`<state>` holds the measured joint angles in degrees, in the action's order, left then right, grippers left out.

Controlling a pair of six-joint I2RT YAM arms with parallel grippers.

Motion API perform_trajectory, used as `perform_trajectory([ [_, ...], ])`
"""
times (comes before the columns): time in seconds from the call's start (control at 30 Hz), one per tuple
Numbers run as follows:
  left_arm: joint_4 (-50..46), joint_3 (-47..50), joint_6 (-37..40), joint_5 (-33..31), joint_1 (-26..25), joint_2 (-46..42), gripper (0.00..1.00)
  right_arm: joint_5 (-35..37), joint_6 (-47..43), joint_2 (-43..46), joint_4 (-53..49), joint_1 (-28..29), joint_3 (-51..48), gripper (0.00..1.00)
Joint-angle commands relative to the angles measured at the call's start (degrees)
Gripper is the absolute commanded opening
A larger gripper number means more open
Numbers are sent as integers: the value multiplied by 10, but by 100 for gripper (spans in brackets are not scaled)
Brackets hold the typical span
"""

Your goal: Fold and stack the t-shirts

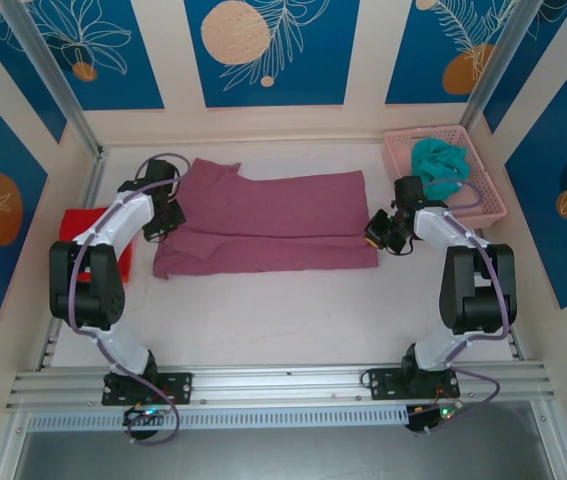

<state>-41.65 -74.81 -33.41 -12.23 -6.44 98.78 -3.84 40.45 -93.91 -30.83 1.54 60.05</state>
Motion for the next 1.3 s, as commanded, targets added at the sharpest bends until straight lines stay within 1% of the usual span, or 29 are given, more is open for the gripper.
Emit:
perform_trajectory([
  [0.0,12,-22,18,1,3,12,0,4,-2,-10,2,-1,15,0],
  [0.27,18,-40,27,6,3,34,0,1,2,-13,4,0,17,0],
  [0.47,18,-33,23,19,3,38,0,-1,5,-13,6,0,13,0],
  [0.9,-3,24,0,18,3,-32,0,2,5,-4,4,2,9,0],
  [0.93,0,27,0,17,3,-32,0,1,6,-5,7,2,9,2],
  [1.0,9,31,-2,22,3,-31,7,-1,8,-7,12,2,9,7],
  [1.03,13,31,-5,28,3,-30,13,-4,9,-7,14,2,10,16],
  [1.1,23,31,-9,42,3,-34,40,-12,8,0,21,2,9,37],
  [1.13,28,32,-10,48,3,-40,56,-14,6,8,25,1,6,47],
  [1.2,40,37,-10,56,2,-57,76,-15,3,27,32,1,-2,58],
  [1.23,48,44,-11,57,2,-68,84,-12,2,40,33,1,-8,62],
  [1.27,55,51,-12,60,2,-81,90,-4,2,56,37,2,-17,64],
])
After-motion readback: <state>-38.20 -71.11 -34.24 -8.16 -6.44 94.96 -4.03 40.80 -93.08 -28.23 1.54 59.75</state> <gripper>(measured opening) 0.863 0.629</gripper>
